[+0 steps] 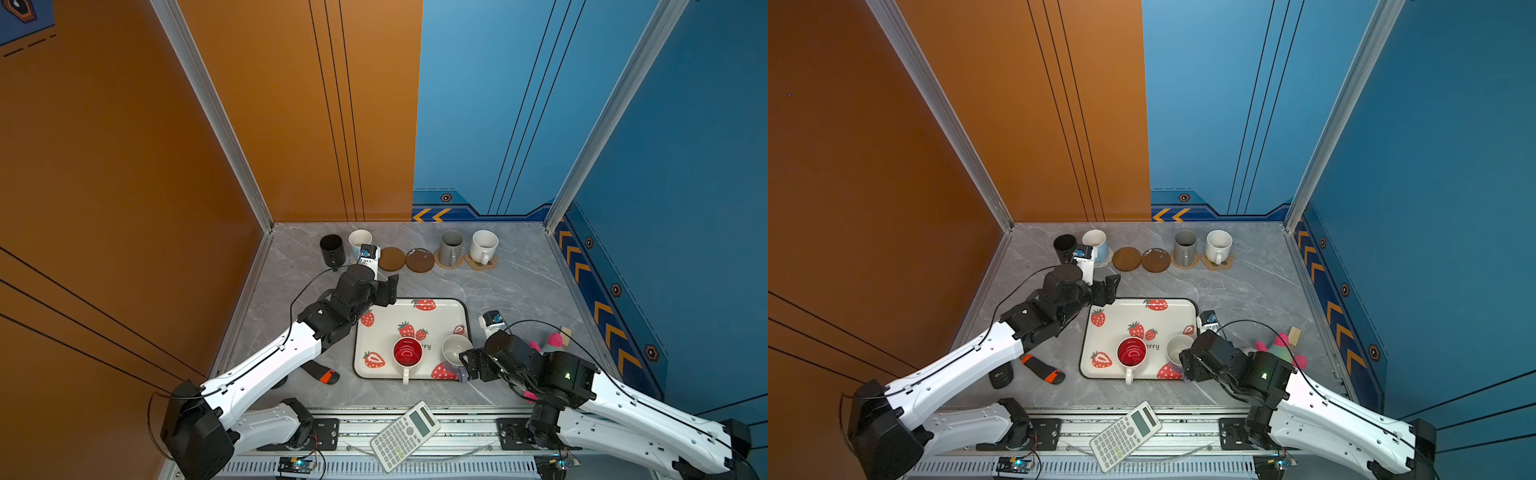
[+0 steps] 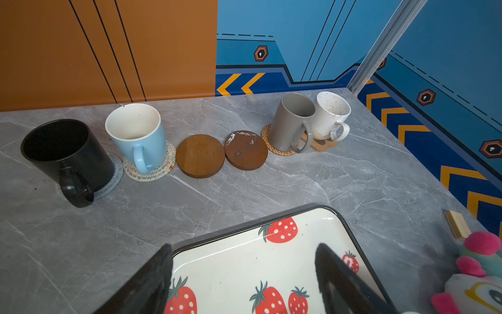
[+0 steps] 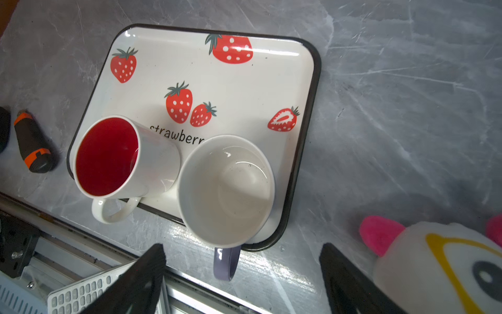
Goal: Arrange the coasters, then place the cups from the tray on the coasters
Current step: 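Lower the right gripper into the purple-handled white mug on the tray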
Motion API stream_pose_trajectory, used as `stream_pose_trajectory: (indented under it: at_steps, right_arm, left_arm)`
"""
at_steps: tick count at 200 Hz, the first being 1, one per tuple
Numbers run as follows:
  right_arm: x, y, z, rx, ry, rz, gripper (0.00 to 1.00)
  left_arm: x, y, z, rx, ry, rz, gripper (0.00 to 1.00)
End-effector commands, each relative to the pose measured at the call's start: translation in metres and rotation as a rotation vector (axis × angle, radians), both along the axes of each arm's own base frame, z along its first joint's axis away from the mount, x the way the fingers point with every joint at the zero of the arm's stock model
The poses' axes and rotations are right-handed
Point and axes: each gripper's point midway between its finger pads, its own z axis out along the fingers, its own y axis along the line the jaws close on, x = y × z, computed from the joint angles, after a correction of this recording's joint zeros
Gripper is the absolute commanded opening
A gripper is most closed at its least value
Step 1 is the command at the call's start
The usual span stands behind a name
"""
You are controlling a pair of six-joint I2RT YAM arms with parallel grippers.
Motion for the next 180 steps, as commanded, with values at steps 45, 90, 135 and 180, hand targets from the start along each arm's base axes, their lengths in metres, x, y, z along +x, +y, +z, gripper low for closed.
stream_pose_trajectory:
  at_steps: [45, 90, 135, 180]
  right_arm:
    - [-0.020, 0.009, -0.043, -0.065, 0.133, 0.050, 0.78]
    - [-0.021, 0.017, -0.055, -0.053, 0.150, 0.069, 0.69]
    - [-0.018, 0.022, -0.068, -0.077, 0.185, 0.065, 0.58]
    - [-0.013, 0.023, -0.079, -0.097, 0.214, 0.041, 0.46]
  left_arm:
    - [0.004, -0.009, 0.008, -0.029, -0.018, -0.026, 0.84]
    - [0.008, -0.009, 0.002, -0.040, -0.004, -0.023, 0.85]
    - [0.010, -0.009, 0.000, -0.042, 0.003, -0.023, 0.85]
    - [0.011, -0.007, -0.003, -0.041, 0.011, -0.018, 0.85]
